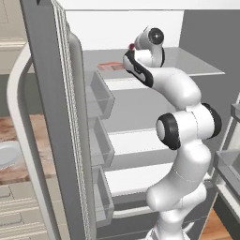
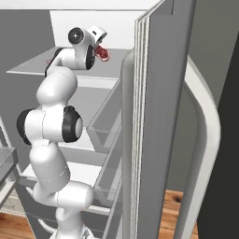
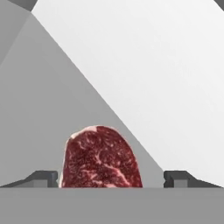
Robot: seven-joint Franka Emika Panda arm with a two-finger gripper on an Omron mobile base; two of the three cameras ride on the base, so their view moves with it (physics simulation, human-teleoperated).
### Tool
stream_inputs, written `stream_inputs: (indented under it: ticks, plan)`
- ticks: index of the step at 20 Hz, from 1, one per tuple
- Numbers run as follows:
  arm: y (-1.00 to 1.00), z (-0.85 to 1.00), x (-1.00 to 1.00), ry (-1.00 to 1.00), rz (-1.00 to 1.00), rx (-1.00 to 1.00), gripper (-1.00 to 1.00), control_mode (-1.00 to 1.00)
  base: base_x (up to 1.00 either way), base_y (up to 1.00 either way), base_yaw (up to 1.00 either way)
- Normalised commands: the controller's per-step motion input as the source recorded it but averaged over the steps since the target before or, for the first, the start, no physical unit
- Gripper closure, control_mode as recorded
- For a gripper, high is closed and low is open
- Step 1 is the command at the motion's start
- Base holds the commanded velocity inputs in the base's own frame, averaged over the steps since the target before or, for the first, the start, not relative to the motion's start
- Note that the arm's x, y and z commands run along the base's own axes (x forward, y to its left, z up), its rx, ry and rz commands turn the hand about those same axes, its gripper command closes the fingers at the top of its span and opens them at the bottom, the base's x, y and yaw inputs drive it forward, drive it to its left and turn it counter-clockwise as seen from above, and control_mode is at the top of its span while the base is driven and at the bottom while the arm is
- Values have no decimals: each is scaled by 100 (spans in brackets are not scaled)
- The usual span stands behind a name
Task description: Place the steak on the counter behind the older steak on the same shelf of the fridge to maintain FIFO order. Close the fridge door when finished.
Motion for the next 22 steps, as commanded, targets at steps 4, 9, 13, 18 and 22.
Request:
stream_inputs:
  ticks: [4,9,13,18,22]
  plan:
    - [7,0,-1,0,0,0,-100,-100,0,0,0]
    - [1,0,-29,3,0,0,-100,-100,0,0,0]
    - [0,5,-26,8,0,0,-100,-100,0,0,0]
    - [0,3,-39,3,0,0,-100,-100,0,0,0]
    - [2,0,-91,0,0,1,-100,-100,0,0,0]
